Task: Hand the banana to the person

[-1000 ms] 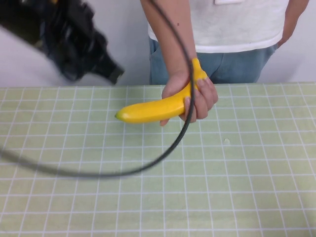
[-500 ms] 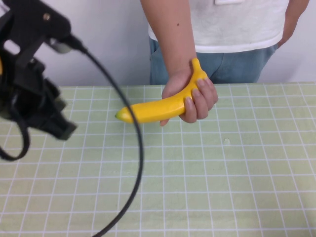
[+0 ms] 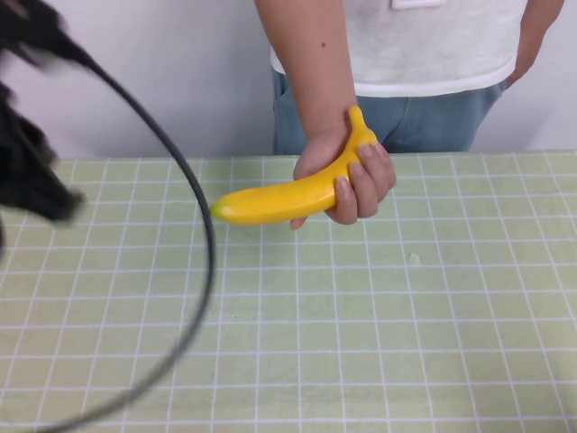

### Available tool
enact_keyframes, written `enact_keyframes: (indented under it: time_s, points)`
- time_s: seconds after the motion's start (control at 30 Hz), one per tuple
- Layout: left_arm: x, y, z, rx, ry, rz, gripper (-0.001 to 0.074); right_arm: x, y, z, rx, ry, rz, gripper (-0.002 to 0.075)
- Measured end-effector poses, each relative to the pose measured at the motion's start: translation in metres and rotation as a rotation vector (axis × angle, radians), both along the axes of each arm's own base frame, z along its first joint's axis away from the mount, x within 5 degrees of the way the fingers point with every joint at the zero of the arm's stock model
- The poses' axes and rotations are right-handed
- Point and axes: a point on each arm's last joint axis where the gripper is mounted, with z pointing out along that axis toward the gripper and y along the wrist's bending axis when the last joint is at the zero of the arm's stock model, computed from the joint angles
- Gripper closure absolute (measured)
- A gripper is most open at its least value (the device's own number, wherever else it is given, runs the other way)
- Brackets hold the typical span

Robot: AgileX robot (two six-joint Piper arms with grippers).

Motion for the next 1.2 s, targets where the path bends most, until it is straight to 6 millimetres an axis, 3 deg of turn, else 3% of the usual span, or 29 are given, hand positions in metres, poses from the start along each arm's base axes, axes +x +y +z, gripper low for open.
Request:
enact_keyframes:
  time_s: [0.23, 0.37, 0.53, 0.6, 0.8, 0.9, 1.07, 1.2]
  points:
    - [-0.031, 0.035, 0.036, -0.249, -0.335, 0.047, 0.0733, 0.0, 0.0, 0.0, 0.0, 0.0, 0.0, 0.0735]
    - [-0.061, 0.054, 0.024, -0.297, -0.5, 0.033, 0.0733, 0.0, 0.0, 0.0, 0.0, 0.0, 0.0, 0.0735]
    - [-0.105, 0.075, -0.029, -0.376, -0.581, 0.097, 0.0733, 0.0, 0.0, 0.0, 0.0, 0.0, 0.0, 0.0735]
    - [-0.119, 0.081, -0.061, -0.407, -0.599, 0.135, 0.0733, 0.0, 0.0, 0.0, 0.0, 0.0, 0.0, 0.0735]
    - [-0.139, 0.087, -0.16, -0.487, -0.603, 0.228, 0.0733, 0.0, 0.0, 0.0, 0.0, 0.0, 0.0, 0.0735]
    - [-0.142, 0.088, -0.195, -0.548, -0.578, 0.285, 0.0733, 0.0, 0.0, 0.0, 0.0, 0.0, 0.0, 0.0735]
    - [-0.139, 0.088, -0.236, -0.559, -0.475, 0.339, 0.0733, 0.0, 0.0, 0.0, 0.0, 0.0, 0.0, 0.0735]
    - [-0.139, 0.088, -0.241, -0.558, -0.455, 0.348, 0.0733, 0.0, 0.0, 0.0, 0.0, 0.0, 0.0, 0.0735]
